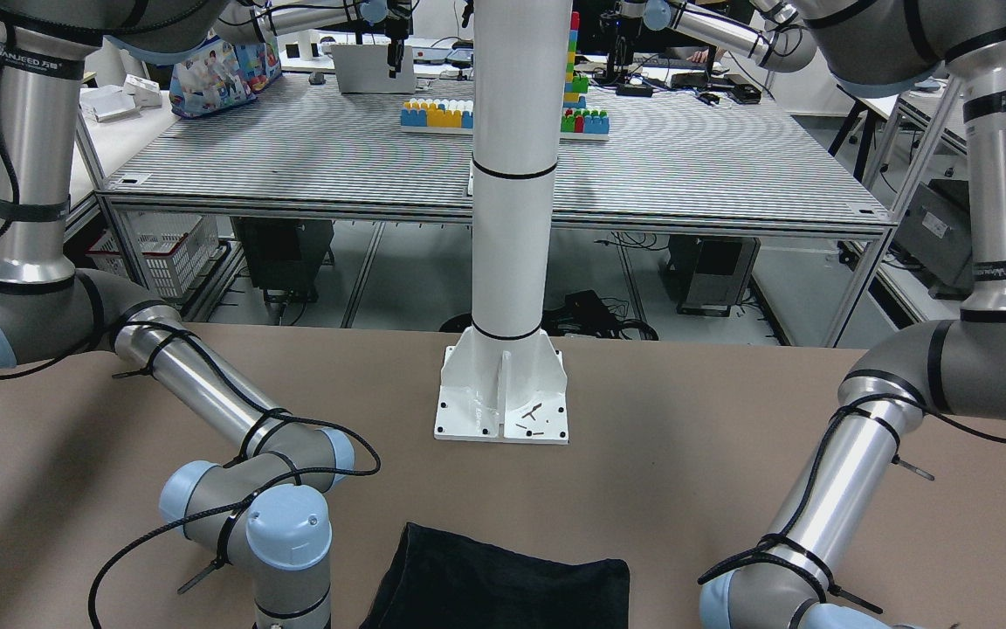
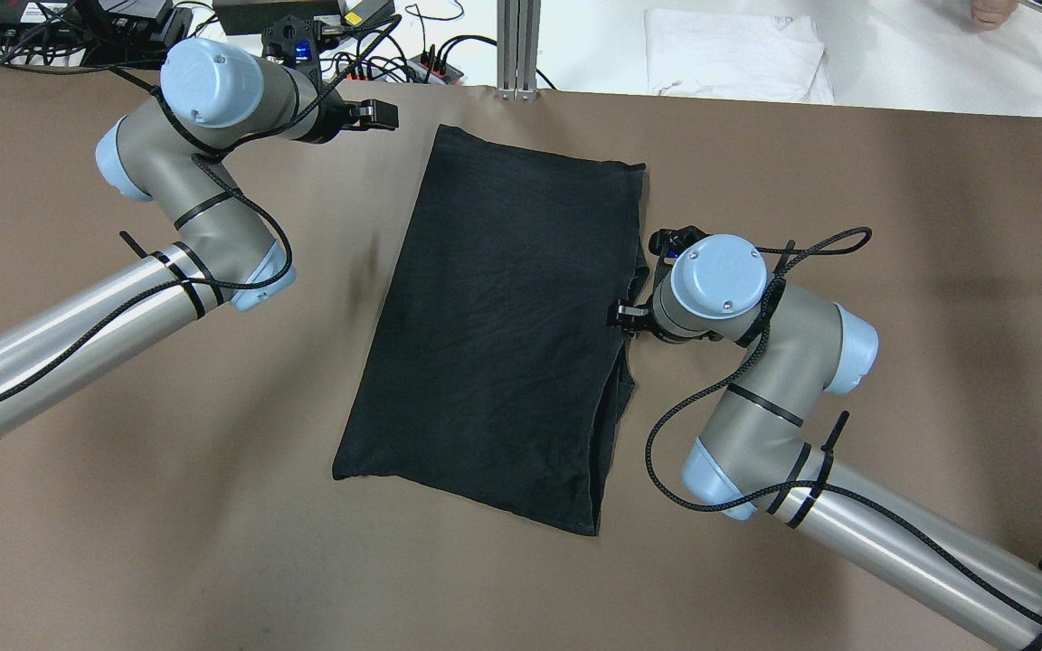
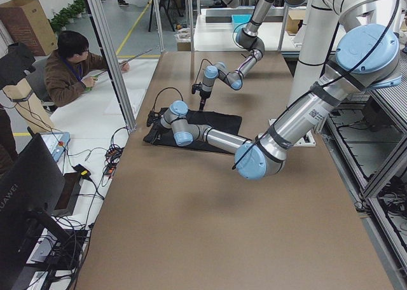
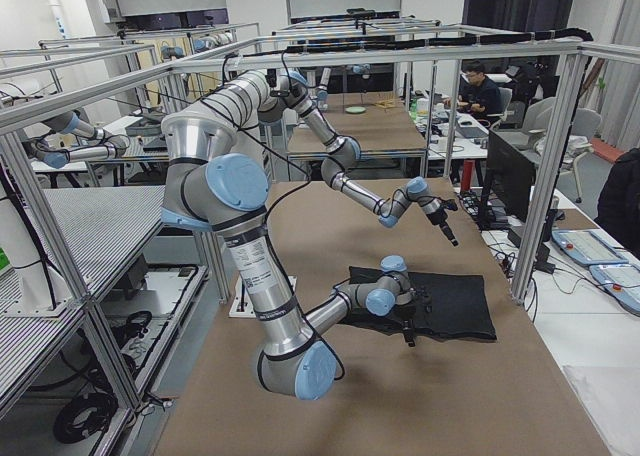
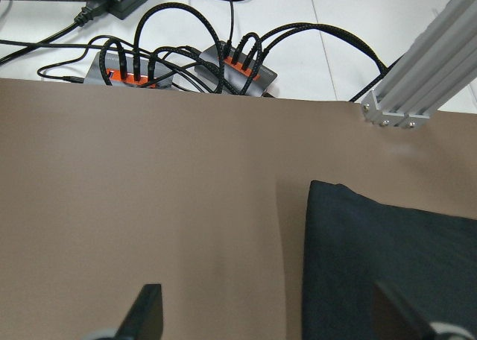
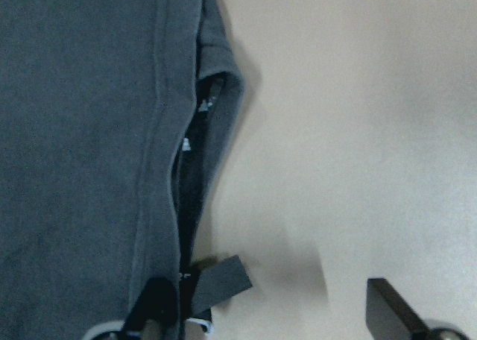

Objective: Fold clothes
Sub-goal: 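Slide the right gripper down the shirt's side edge toward the robot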

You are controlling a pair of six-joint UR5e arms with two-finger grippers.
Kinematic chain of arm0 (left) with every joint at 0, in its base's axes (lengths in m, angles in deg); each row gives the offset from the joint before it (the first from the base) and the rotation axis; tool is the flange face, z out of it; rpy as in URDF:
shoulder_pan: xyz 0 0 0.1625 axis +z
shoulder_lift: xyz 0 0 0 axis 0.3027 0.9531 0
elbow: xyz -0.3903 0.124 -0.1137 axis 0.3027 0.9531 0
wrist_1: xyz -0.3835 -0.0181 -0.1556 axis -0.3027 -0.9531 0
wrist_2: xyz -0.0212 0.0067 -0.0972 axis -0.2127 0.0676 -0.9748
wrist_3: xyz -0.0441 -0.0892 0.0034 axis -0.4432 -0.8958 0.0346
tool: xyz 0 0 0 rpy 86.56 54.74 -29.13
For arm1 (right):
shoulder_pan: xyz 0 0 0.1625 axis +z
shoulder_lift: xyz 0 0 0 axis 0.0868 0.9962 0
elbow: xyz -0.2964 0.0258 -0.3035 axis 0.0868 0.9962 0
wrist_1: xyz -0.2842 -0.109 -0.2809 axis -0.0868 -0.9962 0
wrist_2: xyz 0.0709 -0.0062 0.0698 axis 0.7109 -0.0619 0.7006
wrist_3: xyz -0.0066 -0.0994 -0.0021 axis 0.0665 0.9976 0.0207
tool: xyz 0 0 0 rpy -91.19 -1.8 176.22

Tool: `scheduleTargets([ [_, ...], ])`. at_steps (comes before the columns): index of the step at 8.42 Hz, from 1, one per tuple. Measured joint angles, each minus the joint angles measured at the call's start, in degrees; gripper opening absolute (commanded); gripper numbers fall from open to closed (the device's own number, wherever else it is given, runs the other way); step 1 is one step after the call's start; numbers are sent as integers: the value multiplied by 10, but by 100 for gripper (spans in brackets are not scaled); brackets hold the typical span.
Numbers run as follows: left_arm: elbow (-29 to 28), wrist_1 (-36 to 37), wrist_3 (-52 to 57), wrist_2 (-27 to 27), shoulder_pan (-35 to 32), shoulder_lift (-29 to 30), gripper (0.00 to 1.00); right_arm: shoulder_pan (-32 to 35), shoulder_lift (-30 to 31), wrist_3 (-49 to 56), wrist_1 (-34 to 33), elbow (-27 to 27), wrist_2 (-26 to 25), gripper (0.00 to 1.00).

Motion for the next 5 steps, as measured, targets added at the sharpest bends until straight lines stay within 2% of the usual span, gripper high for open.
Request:
scheduleTargets([
  [3,0,0,0,0,1,2,100,9,18,-32,1,-97,43,94],
  [5,0,0,0,0,0,3,100,7,18,-119,45,-113,55,94],
])
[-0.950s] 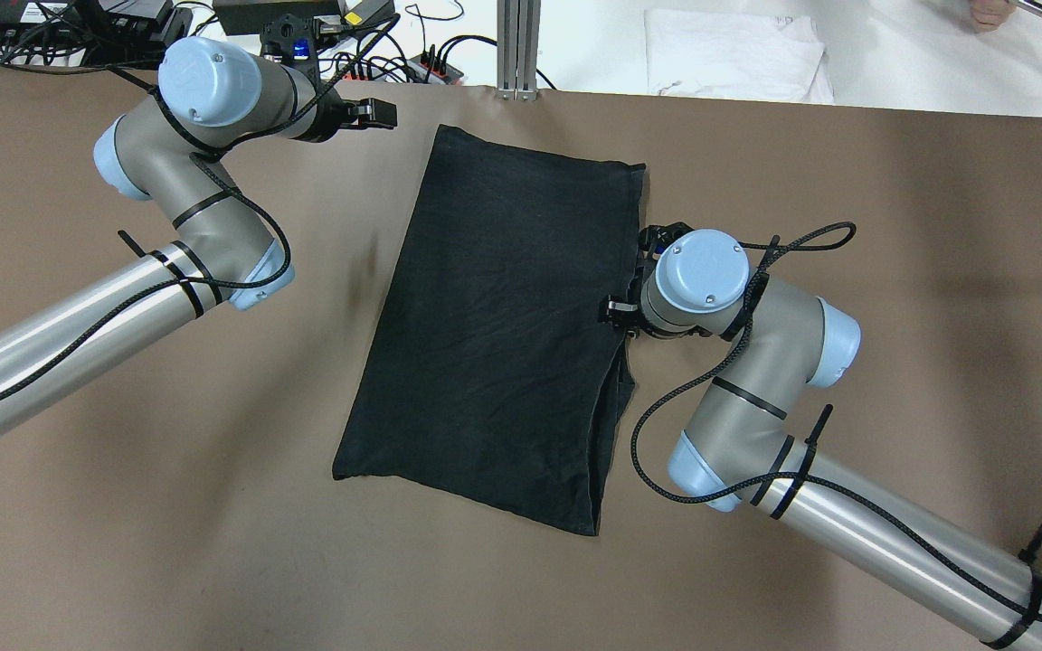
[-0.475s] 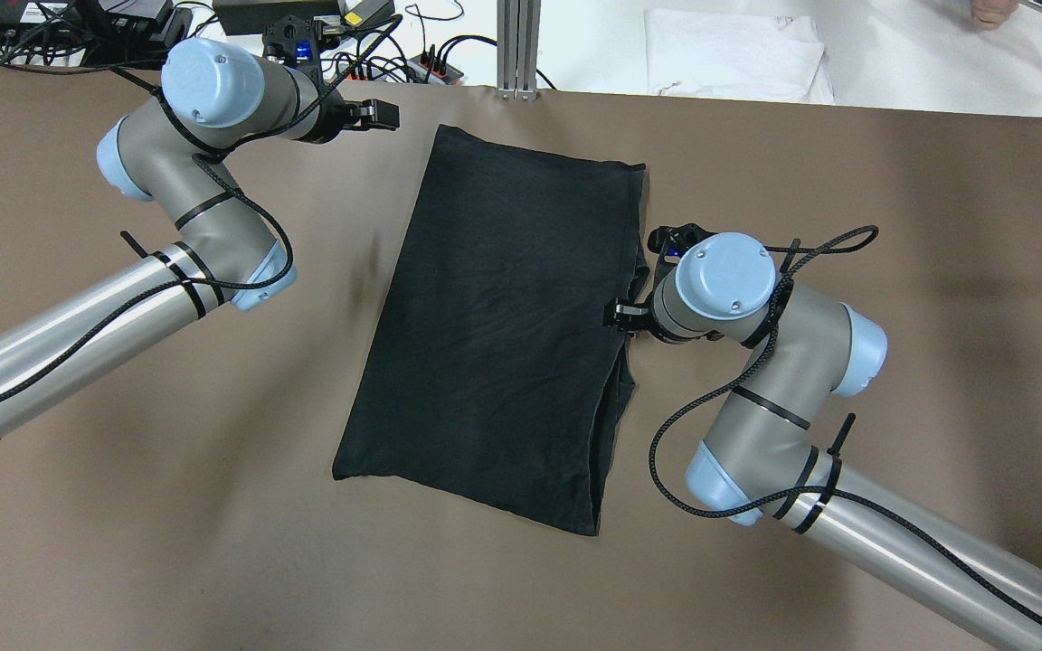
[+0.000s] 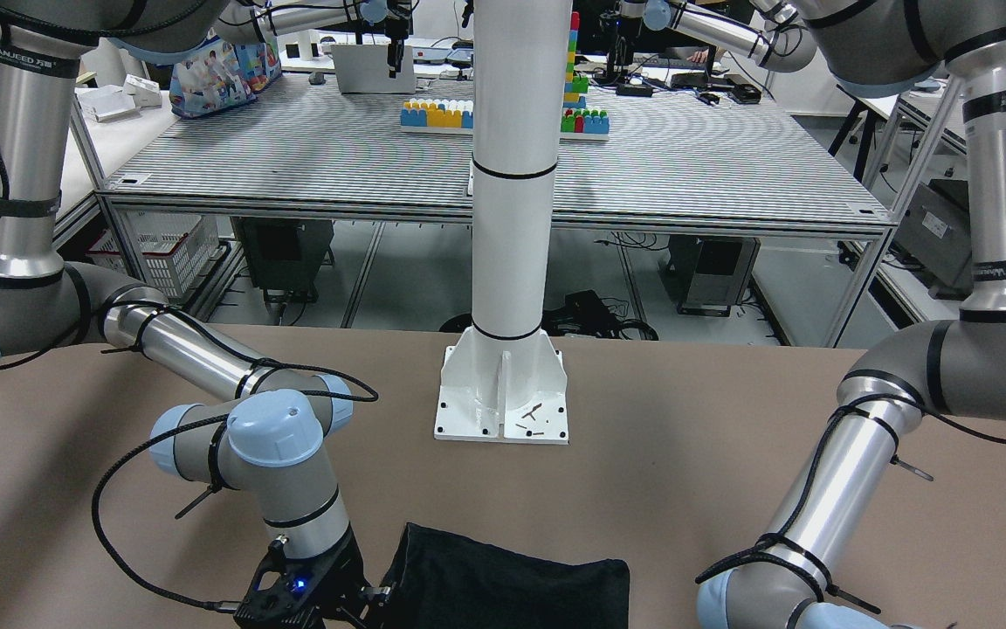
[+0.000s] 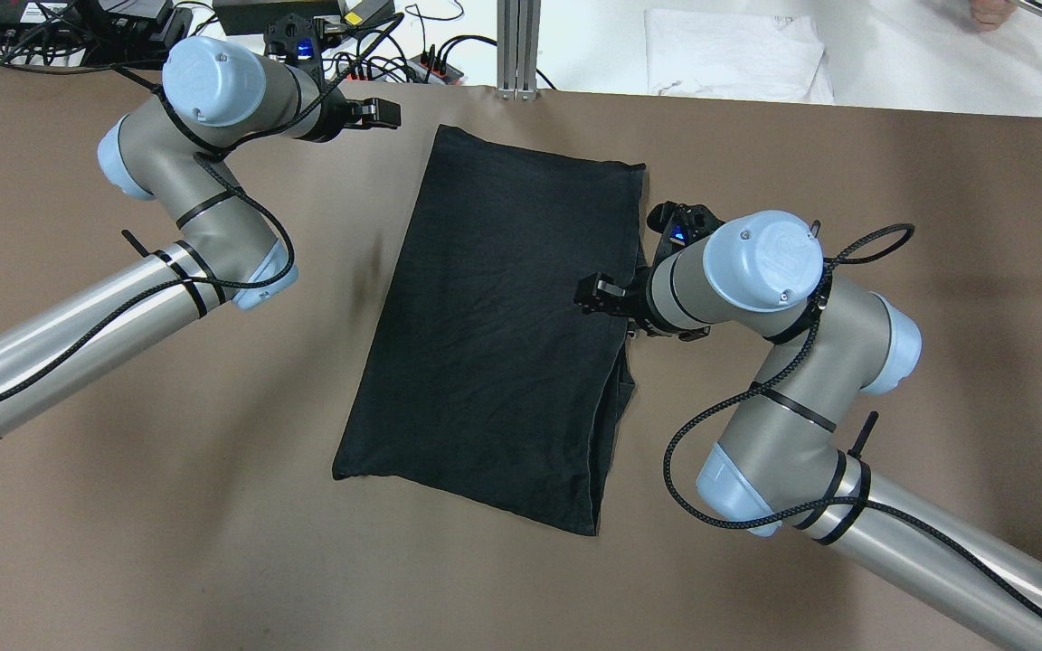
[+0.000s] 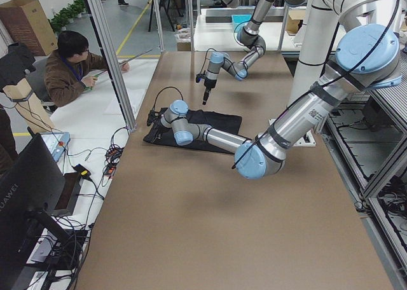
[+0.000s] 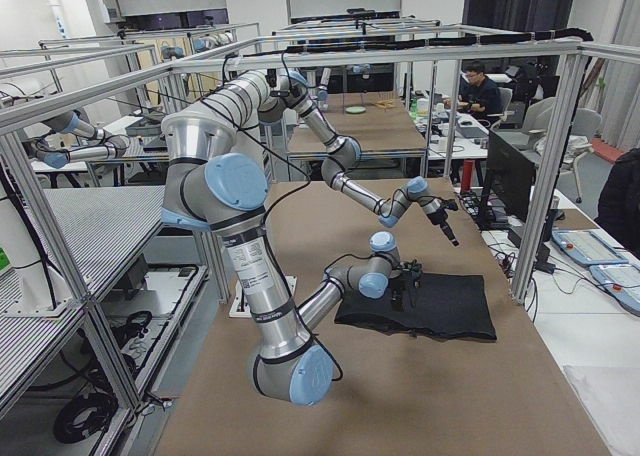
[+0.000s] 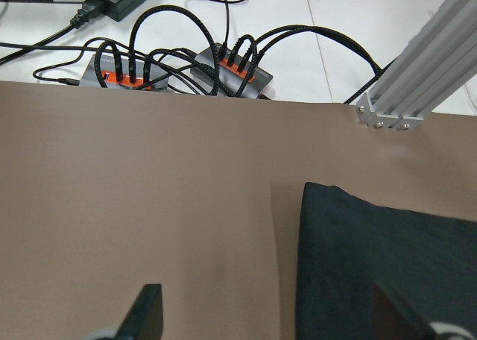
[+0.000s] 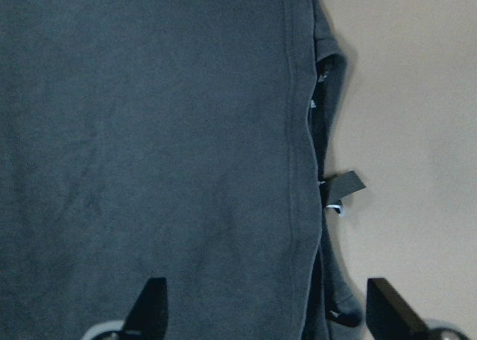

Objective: Fold clothes
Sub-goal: 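Slide the right gripper down the shirt's side edge toward the robot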

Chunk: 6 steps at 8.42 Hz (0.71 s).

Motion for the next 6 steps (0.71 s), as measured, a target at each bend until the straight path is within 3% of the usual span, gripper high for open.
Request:
scheduleTargets([
  [3,0,0,0,0,0,1,100,-36,0,-82,132,59,-23,94],
  [6,-1,1,0,0,0,2,100,-57,-1,-112,165,81,-30,94],
])
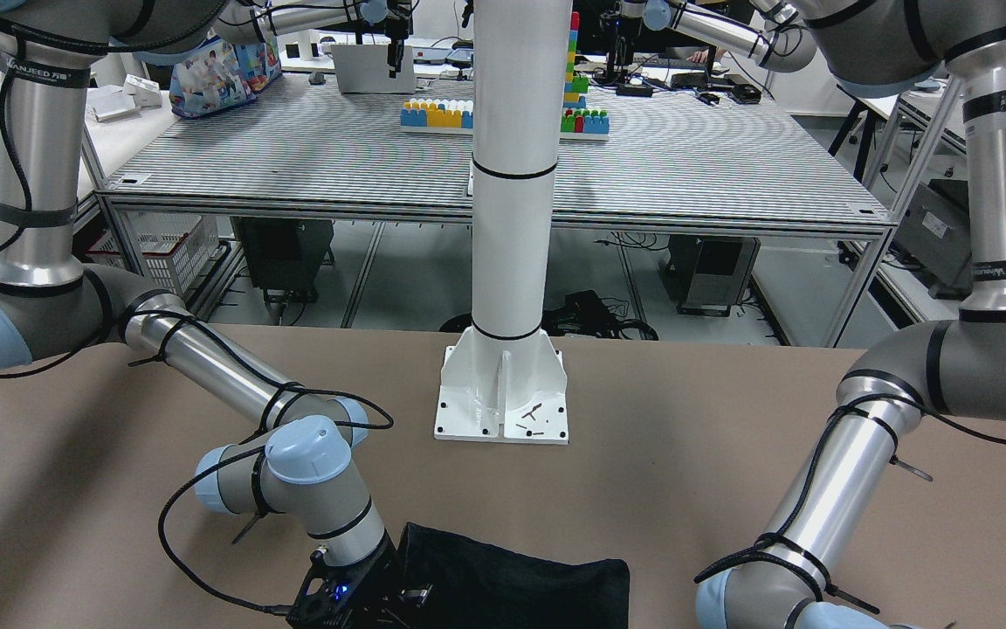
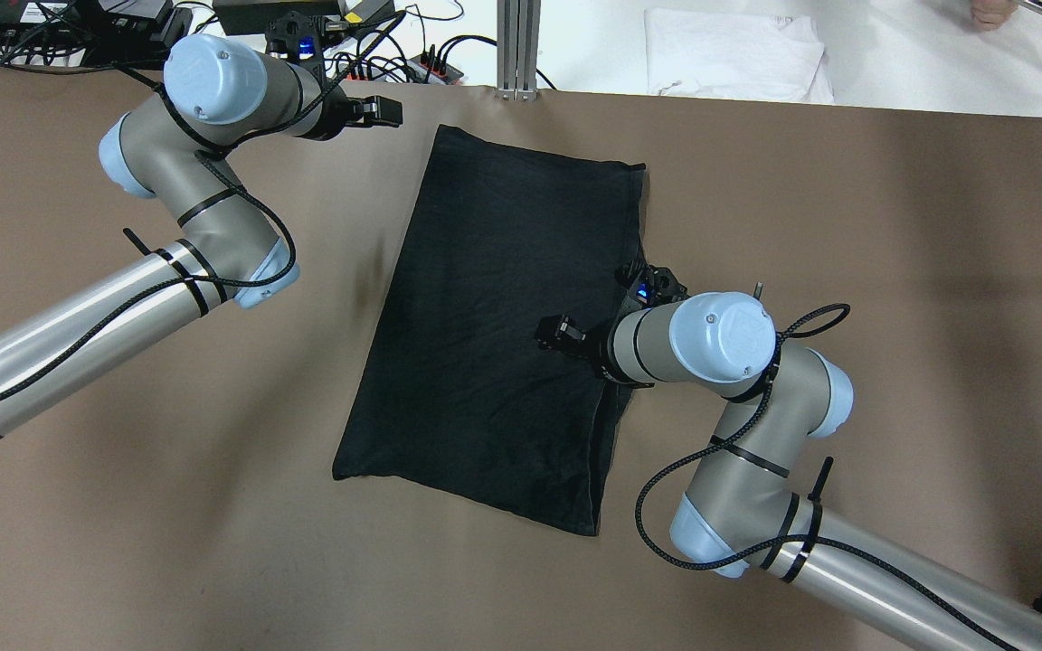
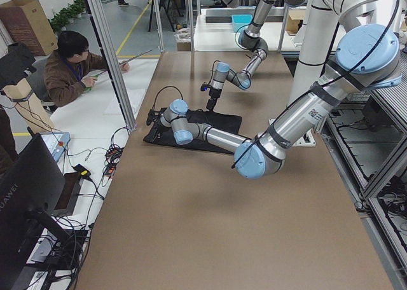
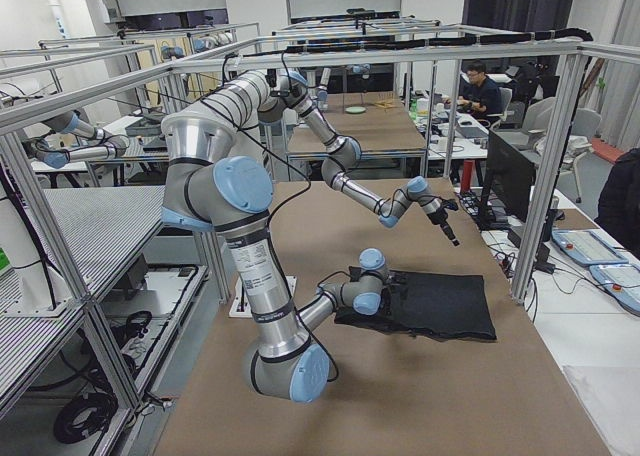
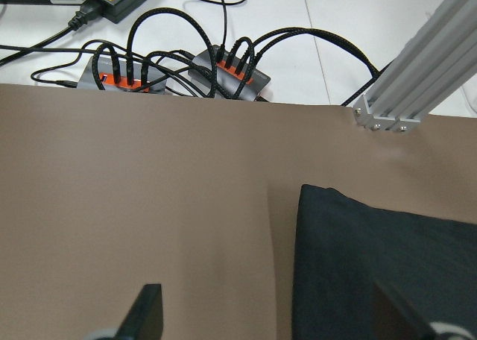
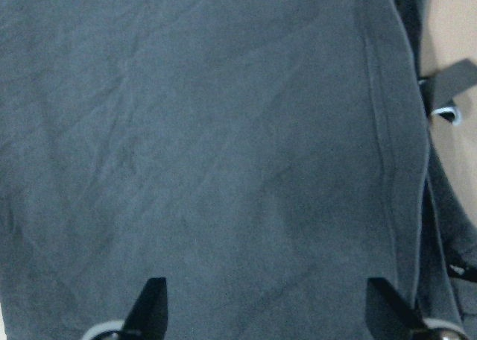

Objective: Fold clothes
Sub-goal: 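Slide the right gripper down the shirt's side edge toward the robot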

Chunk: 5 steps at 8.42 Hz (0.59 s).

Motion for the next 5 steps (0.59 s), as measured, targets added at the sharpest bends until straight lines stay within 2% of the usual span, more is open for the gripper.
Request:
scheduleTargets([
  [5,0,0,0,1,-2,0,100,-26,20,-25,2,1,-8,94],
])
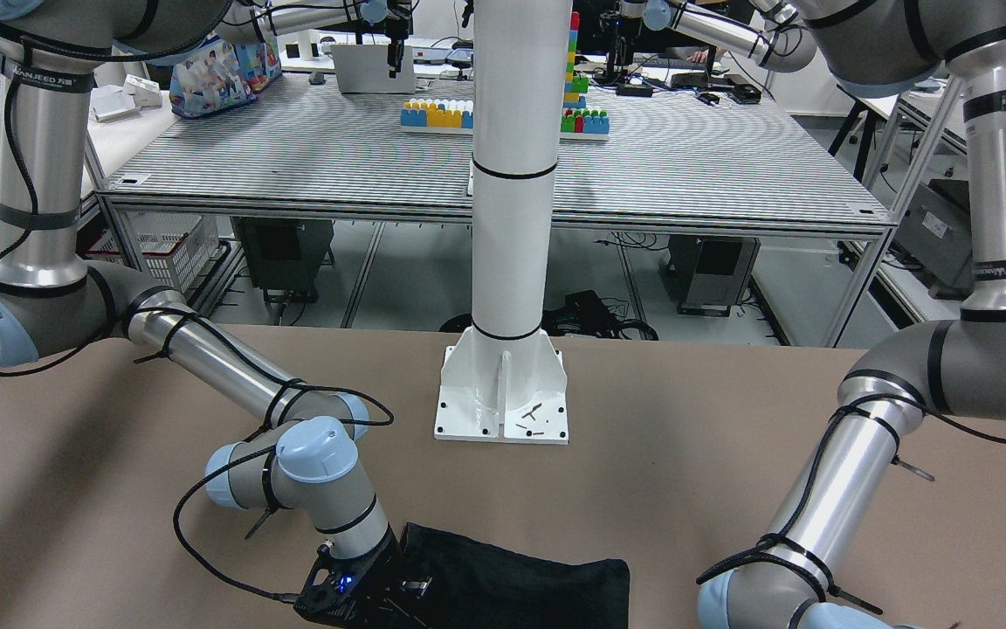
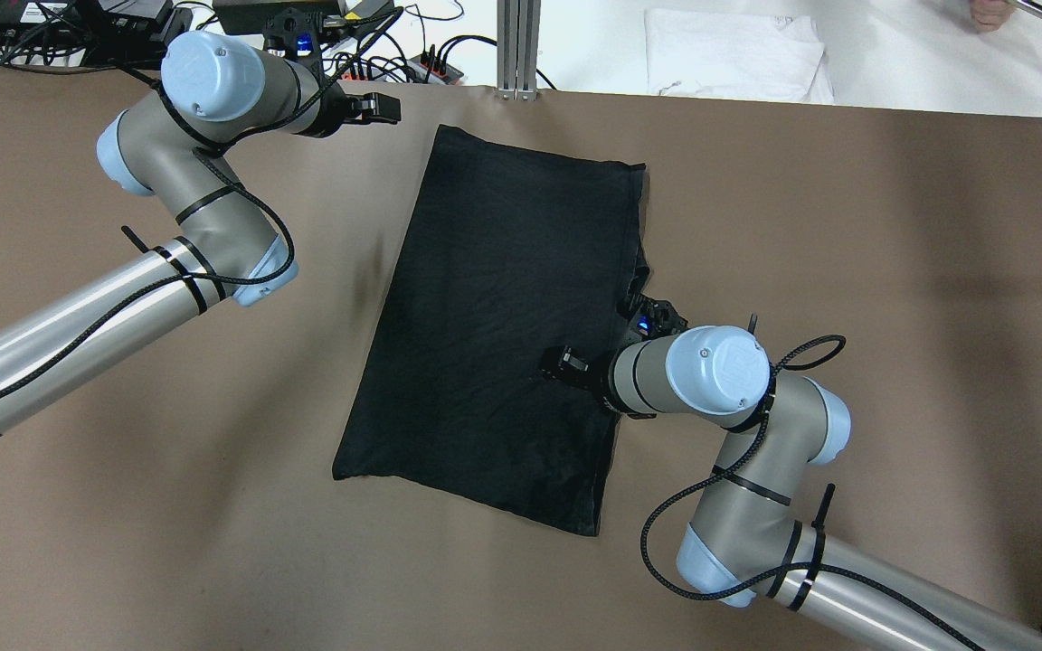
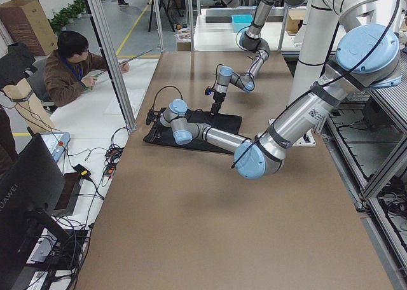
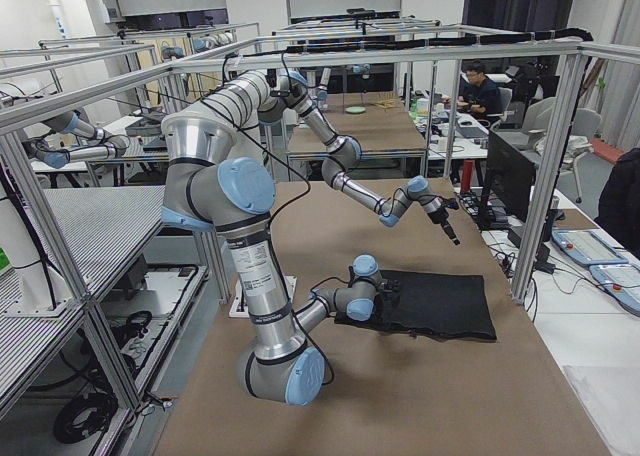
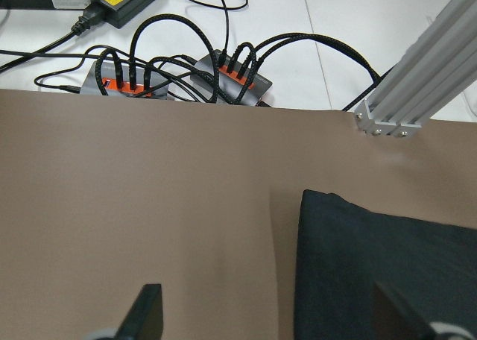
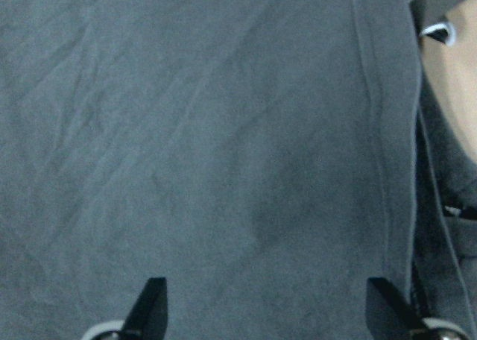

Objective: Fold clothes
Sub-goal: 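Slide the right gripper down the shirt's side edge toward the robot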

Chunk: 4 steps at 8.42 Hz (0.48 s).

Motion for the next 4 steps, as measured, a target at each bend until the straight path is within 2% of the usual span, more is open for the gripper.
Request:
scheduleTargets([
  [4,0,0,-1,0,-1,0,100,-1,26,-1,-3,-10,3,94],
])
